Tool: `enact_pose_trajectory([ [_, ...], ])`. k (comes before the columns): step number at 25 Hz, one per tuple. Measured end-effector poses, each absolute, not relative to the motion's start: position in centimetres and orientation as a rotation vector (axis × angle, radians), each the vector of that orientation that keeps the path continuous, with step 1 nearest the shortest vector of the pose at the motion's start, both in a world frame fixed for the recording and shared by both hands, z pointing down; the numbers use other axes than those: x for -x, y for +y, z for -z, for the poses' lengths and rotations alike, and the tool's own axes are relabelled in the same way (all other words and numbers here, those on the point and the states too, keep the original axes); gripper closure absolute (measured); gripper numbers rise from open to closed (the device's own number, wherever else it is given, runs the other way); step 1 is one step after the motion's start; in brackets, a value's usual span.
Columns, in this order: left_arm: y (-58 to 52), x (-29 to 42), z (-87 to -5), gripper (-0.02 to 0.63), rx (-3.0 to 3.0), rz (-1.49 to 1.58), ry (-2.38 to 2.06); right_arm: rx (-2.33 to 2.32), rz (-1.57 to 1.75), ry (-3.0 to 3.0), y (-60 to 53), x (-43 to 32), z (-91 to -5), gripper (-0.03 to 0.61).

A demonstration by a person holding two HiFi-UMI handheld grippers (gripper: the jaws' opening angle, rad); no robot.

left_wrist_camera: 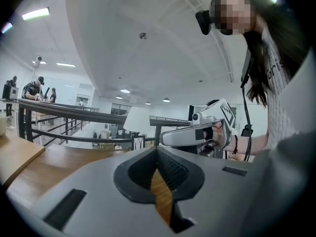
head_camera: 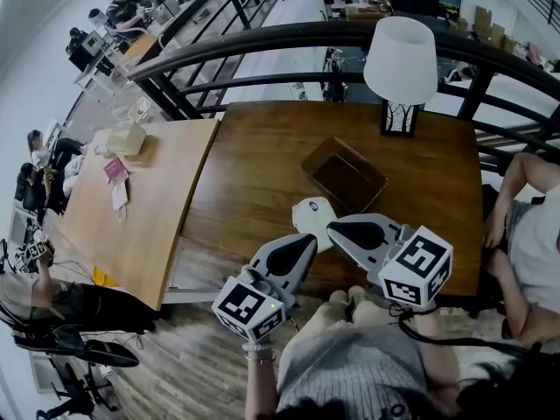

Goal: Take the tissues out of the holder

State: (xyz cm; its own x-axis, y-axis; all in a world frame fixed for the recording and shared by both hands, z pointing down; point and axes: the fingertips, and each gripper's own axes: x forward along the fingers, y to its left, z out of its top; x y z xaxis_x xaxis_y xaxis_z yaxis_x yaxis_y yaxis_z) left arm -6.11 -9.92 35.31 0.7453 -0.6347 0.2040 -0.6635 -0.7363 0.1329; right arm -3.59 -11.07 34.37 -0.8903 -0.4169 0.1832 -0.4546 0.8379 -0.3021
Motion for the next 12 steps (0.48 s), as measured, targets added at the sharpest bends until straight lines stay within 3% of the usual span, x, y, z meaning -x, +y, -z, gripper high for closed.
enact_pose_trajectory([
  [12, -10.15, 6.08, -35.04, 0.606, -2.762, -0.209, -1.048, -0.675, -0.497, -2.929, -11.10, 4.04, -34.29, 0.566],
])
